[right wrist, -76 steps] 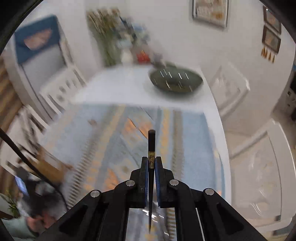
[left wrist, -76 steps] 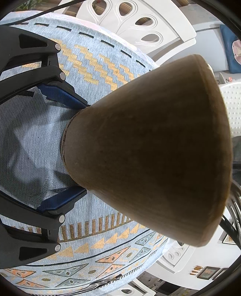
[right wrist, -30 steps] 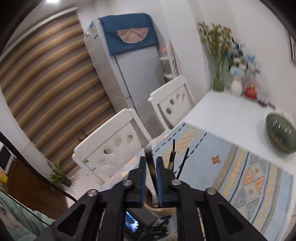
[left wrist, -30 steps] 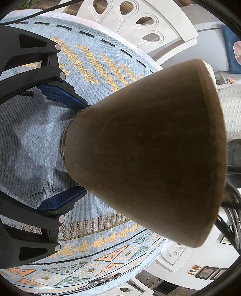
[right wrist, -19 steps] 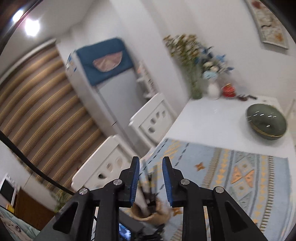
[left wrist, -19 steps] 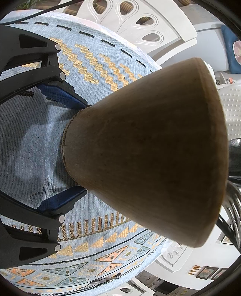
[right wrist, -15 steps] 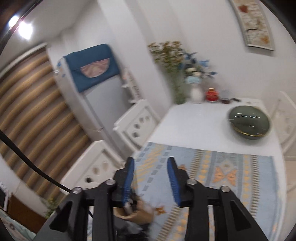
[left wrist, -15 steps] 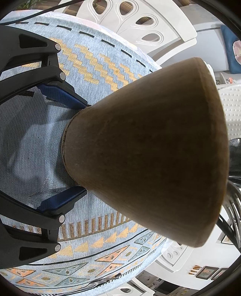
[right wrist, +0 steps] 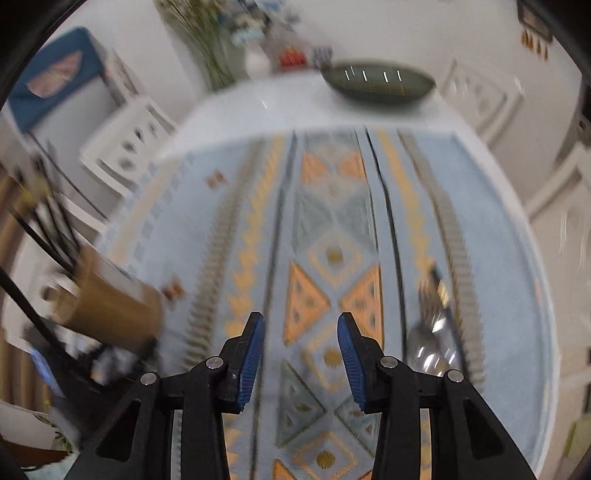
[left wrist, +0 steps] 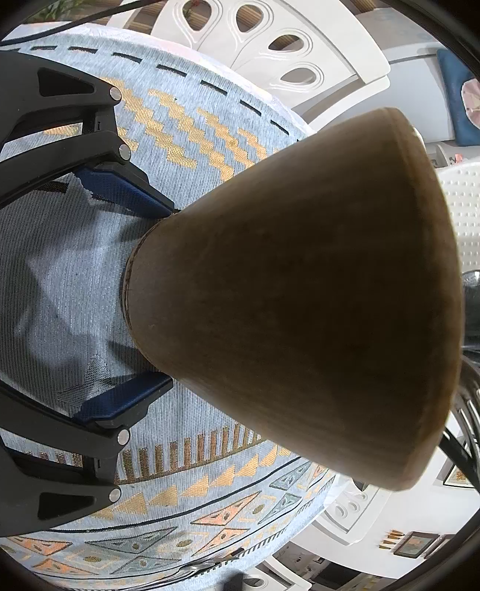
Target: Organize utensils
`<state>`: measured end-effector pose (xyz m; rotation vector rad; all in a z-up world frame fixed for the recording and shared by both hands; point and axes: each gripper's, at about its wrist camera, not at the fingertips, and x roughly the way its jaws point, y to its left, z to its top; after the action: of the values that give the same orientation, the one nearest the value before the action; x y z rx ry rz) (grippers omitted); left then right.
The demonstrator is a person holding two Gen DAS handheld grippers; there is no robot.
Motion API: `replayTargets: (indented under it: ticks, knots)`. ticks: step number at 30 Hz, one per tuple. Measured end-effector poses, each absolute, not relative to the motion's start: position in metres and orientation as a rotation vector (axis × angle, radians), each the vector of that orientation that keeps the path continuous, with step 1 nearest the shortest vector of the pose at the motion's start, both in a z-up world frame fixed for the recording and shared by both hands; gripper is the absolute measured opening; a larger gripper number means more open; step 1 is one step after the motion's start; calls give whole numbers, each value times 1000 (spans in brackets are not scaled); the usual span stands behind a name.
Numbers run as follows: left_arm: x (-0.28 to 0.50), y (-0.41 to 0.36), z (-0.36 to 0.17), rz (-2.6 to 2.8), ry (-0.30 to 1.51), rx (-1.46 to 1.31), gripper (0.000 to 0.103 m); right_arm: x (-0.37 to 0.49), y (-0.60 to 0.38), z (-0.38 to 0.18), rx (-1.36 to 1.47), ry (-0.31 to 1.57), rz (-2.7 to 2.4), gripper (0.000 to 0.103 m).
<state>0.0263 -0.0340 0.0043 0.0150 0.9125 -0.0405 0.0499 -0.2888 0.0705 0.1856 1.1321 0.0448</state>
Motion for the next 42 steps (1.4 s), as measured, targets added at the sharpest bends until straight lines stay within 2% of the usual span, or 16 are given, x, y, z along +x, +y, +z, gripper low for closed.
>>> replayTargets:
  ticks: [4, 11, 16, 17, 19, 20, 21, 23, 42]
  knots:
    - [27, -36, 4, -38, 914, 20, 85, 43, -290, 29, 192, 1185, -5, 40]
    - [25, -39, 3, -36, 915, 28, 85, 37, -286, 4, 166, 1154, -56, 40]
    - [25, -39, 3, -36, 915, 28, 85, 28, -271, 1, 48, 1099, -61, 49]
    - [25, -40, 3, -36, 915, 28, 85, 25, -270, 0, 38, 1081, -75, 56]
    - [25, -39, 3, -36, 915, 28, 85, 21, -267, -3, 12, 1047, -127, 79]
    - [25, -40, 3, -36, 915, 28, 85, 18, -269, -5, 4, 1037, -168, 101]
    - [25, -40, 2, -36, 915, 28, 85, 16, -274, -8, 16, 1033, -216, 103]
    - [25, -40, 3, -36, 915, 28, 85, 9, -285, -12, 113, 1012, -206, 103]
    - [26, -41, 2, -37, 916, 26, 85, 4, -278, -12, 83, 979, -195, 103]
